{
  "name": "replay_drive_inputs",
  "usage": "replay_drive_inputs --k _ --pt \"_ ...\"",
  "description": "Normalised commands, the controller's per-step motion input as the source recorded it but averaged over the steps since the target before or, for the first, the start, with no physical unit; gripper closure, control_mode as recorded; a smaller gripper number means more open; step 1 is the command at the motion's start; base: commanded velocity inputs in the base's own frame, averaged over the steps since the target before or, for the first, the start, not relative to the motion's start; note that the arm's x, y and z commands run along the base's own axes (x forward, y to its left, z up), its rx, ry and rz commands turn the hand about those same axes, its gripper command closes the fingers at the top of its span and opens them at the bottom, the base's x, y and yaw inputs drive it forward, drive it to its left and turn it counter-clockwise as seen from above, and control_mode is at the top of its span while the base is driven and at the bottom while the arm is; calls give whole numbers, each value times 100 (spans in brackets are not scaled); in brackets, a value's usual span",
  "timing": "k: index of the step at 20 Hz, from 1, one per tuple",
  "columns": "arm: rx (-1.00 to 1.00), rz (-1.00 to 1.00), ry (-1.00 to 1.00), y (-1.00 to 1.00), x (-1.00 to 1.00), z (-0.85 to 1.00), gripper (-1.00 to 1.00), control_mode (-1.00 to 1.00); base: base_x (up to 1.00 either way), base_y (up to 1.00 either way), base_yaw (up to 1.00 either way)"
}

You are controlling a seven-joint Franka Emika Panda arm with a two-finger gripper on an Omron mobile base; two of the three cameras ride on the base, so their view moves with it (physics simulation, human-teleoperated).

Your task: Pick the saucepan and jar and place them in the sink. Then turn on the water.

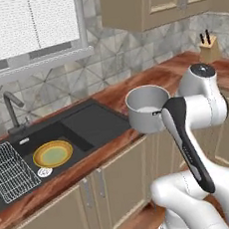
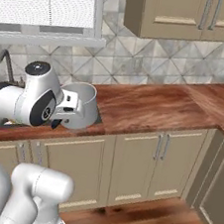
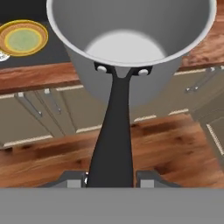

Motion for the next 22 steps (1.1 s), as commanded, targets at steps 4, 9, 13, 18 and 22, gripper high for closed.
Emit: replay_drive_inputs --k 4,9,13,18,22 --pt "0 0 0 0 0 0 100 100 -8 -10 71" --pt "0 0 0 0 0 0 100 100 18 0 43" --pt "0 0 0 0 0 0 100 100 41 21 2" --pt "0 0 0 0 0 0 100 100 70 39 3" --pt "0 0 0 0 0 0 100 100 52 27 9"
